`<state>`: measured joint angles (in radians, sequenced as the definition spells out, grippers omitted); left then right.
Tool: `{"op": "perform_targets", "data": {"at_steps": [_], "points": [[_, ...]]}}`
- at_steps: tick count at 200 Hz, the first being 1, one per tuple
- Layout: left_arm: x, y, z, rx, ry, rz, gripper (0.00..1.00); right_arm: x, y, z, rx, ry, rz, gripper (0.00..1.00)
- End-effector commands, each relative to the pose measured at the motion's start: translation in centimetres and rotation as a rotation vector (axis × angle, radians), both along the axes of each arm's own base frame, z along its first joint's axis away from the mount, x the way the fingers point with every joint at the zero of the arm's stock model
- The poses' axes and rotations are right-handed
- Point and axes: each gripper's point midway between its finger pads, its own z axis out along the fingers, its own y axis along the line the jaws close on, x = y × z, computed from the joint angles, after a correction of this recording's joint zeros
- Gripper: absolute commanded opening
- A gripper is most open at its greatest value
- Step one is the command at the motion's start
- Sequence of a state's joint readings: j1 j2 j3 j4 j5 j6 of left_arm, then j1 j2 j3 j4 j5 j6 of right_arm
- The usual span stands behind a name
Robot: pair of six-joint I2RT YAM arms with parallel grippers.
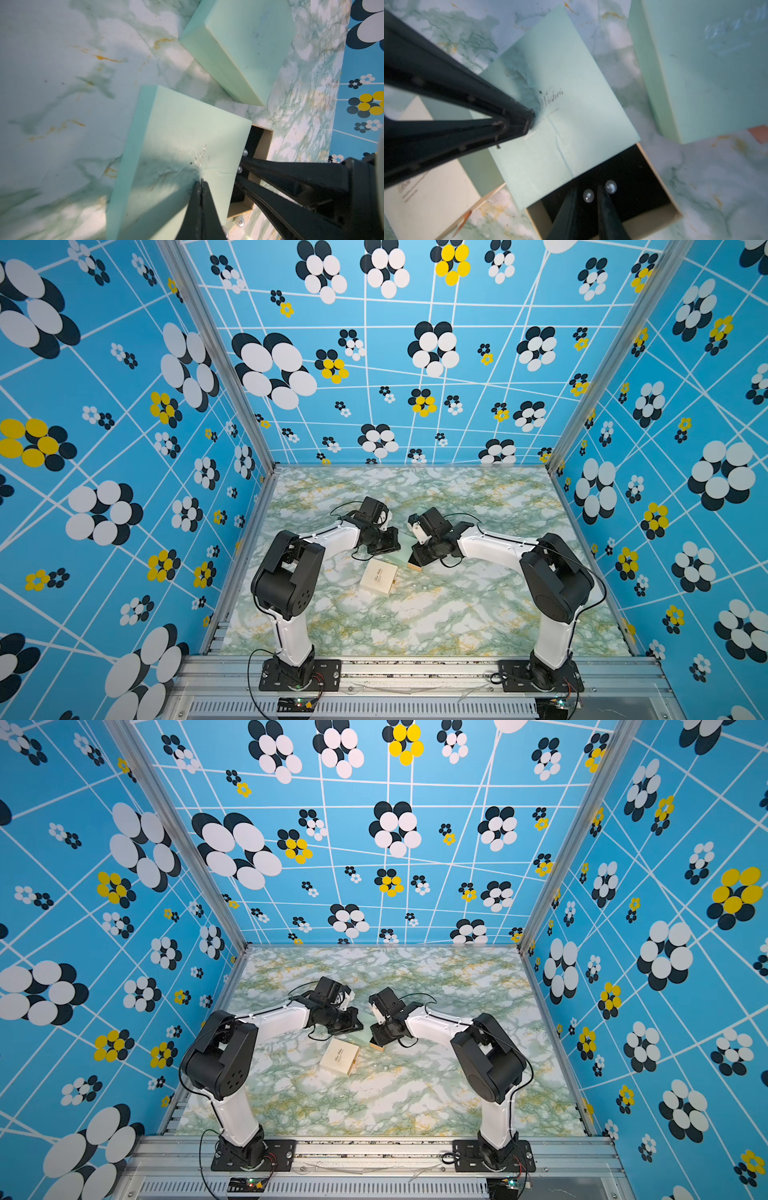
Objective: Take out the earrings from the drawer-style jewelry box
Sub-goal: Pick up the earring from the drawer.
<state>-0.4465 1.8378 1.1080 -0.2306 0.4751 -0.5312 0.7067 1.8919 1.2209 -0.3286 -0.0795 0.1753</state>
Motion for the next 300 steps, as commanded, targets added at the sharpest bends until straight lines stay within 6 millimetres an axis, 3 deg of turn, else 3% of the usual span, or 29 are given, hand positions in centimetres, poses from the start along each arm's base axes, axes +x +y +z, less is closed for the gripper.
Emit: {"op": "perform_targets", "data": {"at_steps": [1,143,300], "points": [[-2.7,1.9,-3.1,0.103,0.113,0.005,0.0,0.4,0.5,0.0,-0.003,-0.015,-0.005,0.22],[-2.6,1.8,-3.0,0.101,0.109,0.001,0.0,0.2,0.2,-0.7,-0.021,-0.005,-0.012,0.15],[-2.8,1.9,-3.2,0.1,0.114,0.004,0.0,0.4,0.4,1.7,0.072,-0.077,-0.046,0.08]]}}
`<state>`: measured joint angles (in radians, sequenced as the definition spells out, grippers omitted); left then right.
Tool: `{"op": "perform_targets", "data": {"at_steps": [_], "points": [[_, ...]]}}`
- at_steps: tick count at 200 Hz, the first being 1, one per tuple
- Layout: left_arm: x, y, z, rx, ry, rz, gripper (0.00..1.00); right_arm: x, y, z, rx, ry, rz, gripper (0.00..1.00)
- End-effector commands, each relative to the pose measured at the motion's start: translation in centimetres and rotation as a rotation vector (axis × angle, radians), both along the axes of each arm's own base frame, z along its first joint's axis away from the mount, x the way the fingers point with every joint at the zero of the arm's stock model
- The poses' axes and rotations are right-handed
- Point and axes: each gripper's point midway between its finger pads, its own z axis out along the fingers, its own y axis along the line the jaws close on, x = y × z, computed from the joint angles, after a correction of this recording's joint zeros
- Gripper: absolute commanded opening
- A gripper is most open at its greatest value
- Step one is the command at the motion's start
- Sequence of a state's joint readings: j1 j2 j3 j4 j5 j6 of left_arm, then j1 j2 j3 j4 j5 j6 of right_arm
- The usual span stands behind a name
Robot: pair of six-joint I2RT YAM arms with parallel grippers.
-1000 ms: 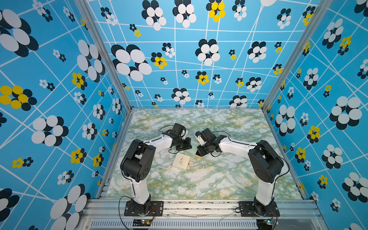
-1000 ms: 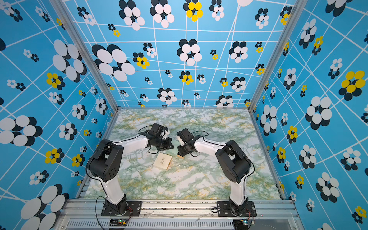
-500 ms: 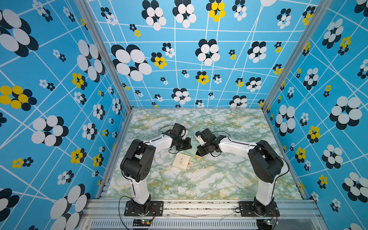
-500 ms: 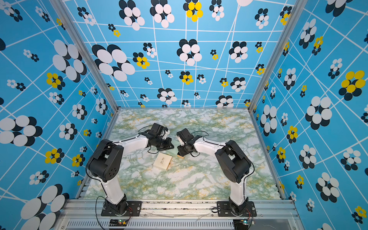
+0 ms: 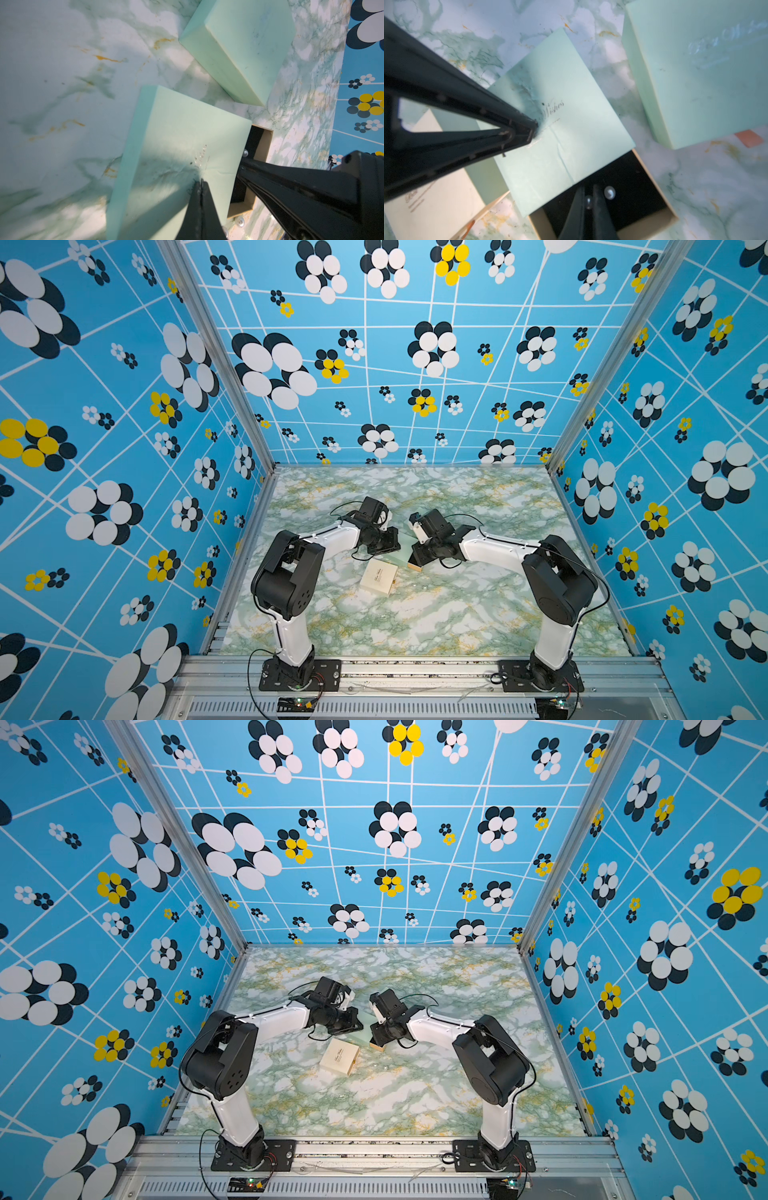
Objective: Take out the earrings from the drawer-style jewelry box
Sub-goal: Pick up the earring from the drawer.
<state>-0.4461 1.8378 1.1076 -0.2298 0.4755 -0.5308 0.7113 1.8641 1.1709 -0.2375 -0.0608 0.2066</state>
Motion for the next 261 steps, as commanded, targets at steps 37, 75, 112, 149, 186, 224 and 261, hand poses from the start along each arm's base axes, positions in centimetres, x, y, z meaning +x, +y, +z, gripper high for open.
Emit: {"op": "perform_targets", "data": {"at_steps": [37,75,112,149,186,224,261], "points": [[-2.8,2.0,-3.3,0.101,0.115,0.007,0.0,-0.1,-0.1,1.3,0.03,-0.033,-0.021,0.08],[-2.8,2.0,-3.3,0.1,0.115,0.007,0.0,-0.3,-0.3,1.3,0.032,-0.035,-0.03,0.08],[-2.9,2.0,-3.4,0.103,0.119,0.008,0.0,-0.4,-0.5,1.3,0.044,-0.039,-0.041,0.08],[-2.9,2.1,-3.4,0.104,0.119,0.007,0.0,-0.5,-0.5,1.0,0.044,-0.037,-0.044,0.08],[-2.9,2.1,-3.4,0.103,0.119,0.008,0.0,-0.5,-0.6,1.1,0.053,-0.047,-0.054,0.08],[-2.9,2.1,-3.4,0.103,0.119,0.007,0.0,-0.4,-0.8,1.8,0.069,-0.069,-0.067,0.08],[-2.9,2.1,-3.5,0.102,0.12,0.009,0.0,-0.3,-1.0,2.8,0.091,-0.097,-0.082,0.07]]}}
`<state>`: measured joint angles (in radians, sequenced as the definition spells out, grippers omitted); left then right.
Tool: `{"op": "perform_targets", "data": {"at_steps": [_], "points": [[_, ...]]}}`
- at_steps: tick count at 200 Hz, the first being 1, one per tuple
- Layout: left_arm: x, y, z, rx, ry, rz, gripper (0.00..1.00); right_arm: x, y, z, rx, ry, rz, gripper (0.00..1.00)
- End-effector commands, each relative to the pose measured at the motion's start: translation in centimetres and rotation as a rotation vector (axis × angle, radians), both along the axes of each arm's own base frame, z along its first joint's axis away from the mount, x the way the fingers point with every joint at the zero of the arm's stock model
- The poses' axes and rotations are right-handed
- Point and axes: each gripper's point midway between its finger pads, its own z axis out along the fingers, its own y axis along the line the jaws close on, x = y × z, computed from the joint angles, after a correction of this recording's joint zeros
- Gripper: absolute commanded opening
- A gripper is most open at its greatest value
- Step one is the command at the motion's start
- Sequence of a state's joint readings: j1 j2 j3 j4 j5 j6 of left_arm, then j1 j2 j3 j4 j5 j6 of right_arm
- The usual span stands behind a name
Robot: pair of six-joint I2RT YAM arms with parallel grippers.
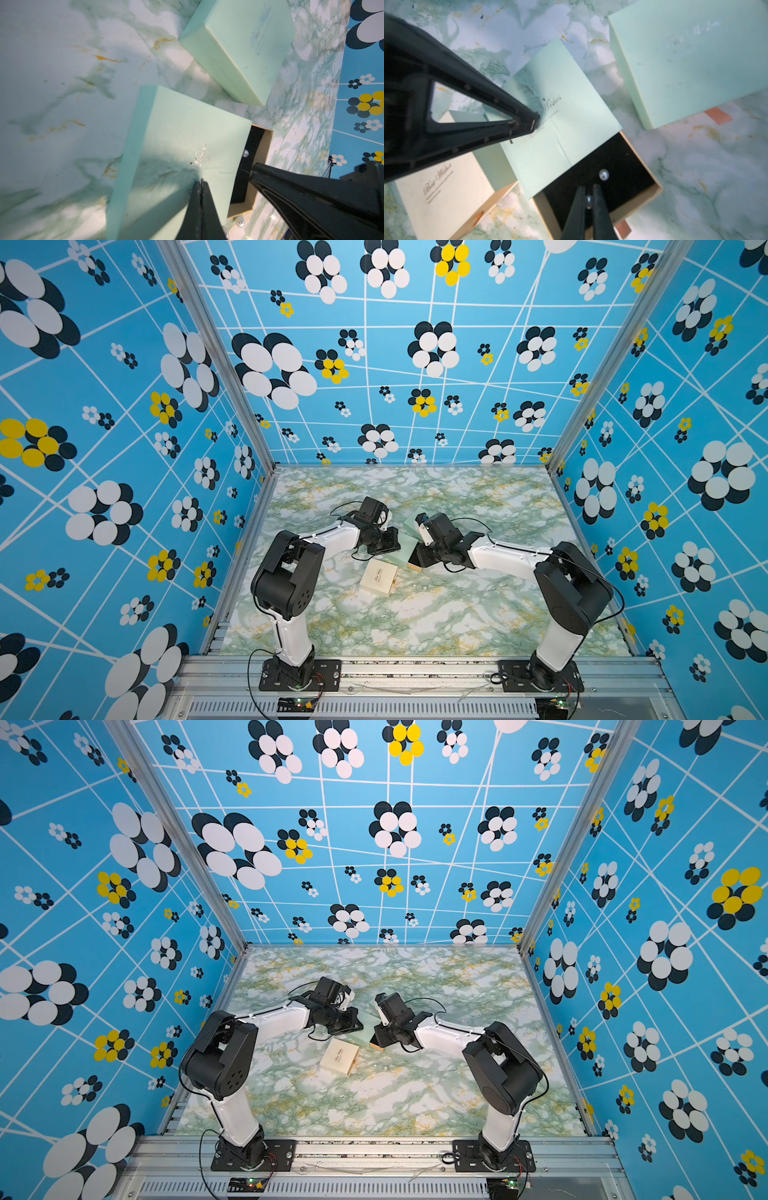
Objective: Take out the earrings from the drawer-style jewelry box
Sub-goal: Pick up the earring from the drawer, then place the earring at the center of the board.
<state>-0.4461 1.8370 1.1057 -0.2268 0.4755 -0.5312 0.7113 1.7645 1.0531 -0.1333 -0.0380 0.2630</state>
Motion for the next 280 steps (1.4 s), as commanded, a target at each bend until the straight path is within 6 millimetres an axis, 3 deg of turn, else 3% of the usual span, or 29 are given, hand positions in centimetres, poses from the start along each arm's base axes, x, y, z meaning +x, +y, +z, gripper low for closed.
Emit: {"op": "perform_targets", "data": {"at_steps": [1,78,104,161,280], "points": [[-2.9,2.1,-3.5,0.103,0.122,0.009,0.0,0.2,0.0,1.5,0.028,-0.043,-0.024,0.07],[-3.0,2.1,-3.5,0.101,0.122,0.006,0.0,-0.9,-1.5,2.5,0.035,-0.054,-0.06,0.07],[-2.9,2.1,-3.5,0.1,0.121,0.005,0.0,-2.0,-2.8,1.6,0.004,-0.018,-0.08,0.07],[-3.2,2.2,-3.7,0.106,0.127,0.002,0.0,-3.6,-3.6,-1.1,-0.012,0.073,-0.09,0.08],[-3.2,2.3,-3.6,0.113,0.13,0.0,0.0,-3.5,-4.5,-3.6,0.087,0.187,-0.143,0.12]]}}
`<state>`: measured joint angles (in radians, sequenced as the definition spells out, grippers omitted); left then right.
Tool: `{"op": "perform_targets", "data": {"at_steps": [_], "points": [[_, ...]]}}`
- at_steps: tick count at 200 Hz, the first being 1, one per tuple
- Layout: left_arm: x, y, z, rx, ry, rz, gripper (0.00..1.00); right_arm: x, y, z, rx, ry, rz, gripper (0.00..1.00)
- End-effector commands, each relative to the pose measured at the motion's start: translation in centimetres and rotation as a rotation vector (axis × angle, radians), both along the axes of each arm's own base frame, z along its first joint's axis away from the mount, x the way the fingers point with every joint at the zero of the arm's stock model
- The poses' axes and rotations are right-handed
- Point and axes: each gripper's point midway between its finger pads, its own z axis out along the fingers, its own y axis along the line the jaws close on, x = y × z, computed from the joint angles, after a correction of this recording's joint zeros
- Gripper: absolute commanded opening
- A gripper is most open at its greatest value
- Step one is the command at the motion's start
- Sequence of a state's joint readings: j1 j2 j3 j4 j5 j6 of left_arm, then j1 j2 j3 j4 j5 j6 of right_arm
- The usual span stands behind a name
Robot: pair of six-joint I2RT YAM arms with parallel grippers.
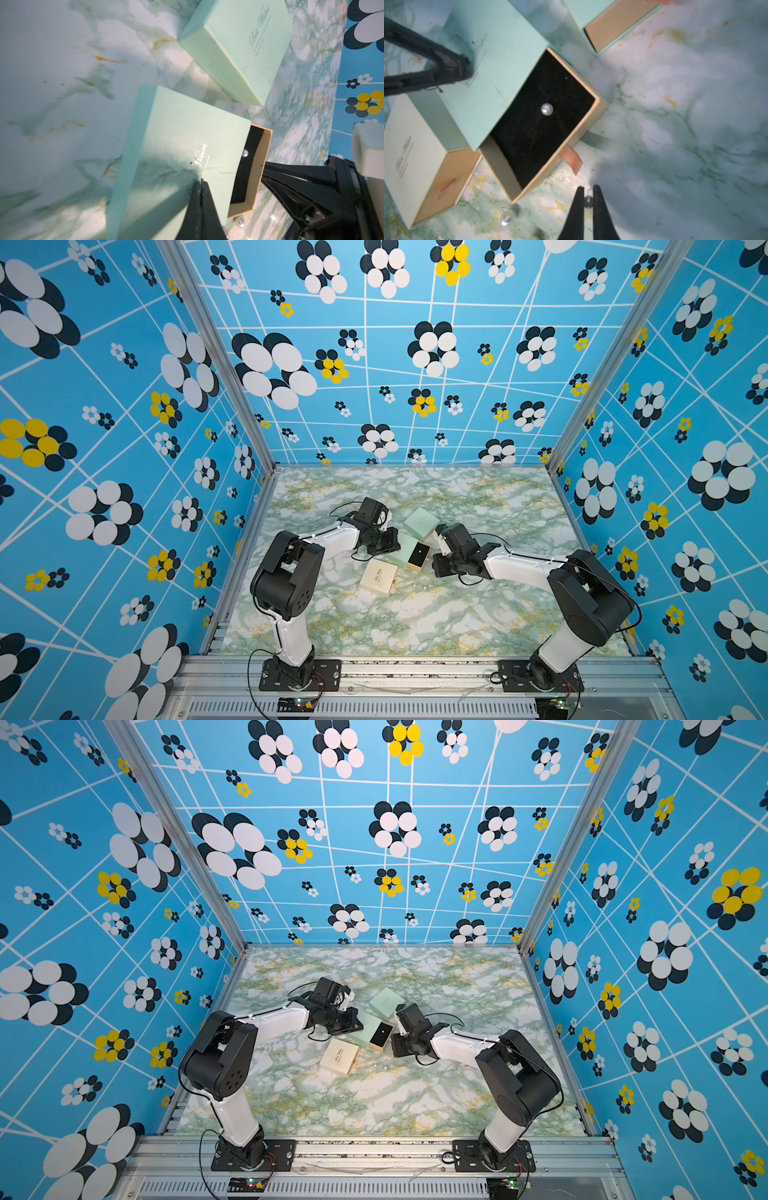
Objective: Take out the earrings from the drawer-style jewelry box
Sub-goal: Place the earring at the center of the board.
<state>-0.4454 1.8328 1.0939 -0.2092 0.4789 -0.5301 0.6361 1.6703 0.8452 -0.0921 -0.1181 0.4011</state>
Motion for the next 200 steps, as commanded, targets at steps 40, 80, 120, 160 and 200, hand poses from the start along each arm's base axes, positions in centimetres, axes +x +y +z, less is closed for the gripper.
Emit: {"op": "perform_targets", "data": {"at_steps": [40,80,120,160,200], "points": [[-3.2,2.4,-3.6,0.125,0.14,0.002,0.0,-0.4,0.0,-0.7,0.036,0.034,-0.01,0.2],[-3.3,2.5,-3.7,0.125,0.141,0.001,0.0,-0.4,-0.2,-0.7,0.033,0.029,-0.015,0.24],[-3.3,2.5,-3.7,0.126,0.143,0.003,0.0,-0.2,-0.5,0.2,0.016,0.004,-0.009,0.25],[-3.2,2.4,-3.0,0.117,0.124,0.004,0.0,0.7,-0.4,2.5,-0.005,-0.046,0.022,0.26],[-3.3,2.4,-3.2,0.116,0.124,0.006,0.0,2.0,0.5,4.4,-0.019,-0.09,0.068,0.26]]}}
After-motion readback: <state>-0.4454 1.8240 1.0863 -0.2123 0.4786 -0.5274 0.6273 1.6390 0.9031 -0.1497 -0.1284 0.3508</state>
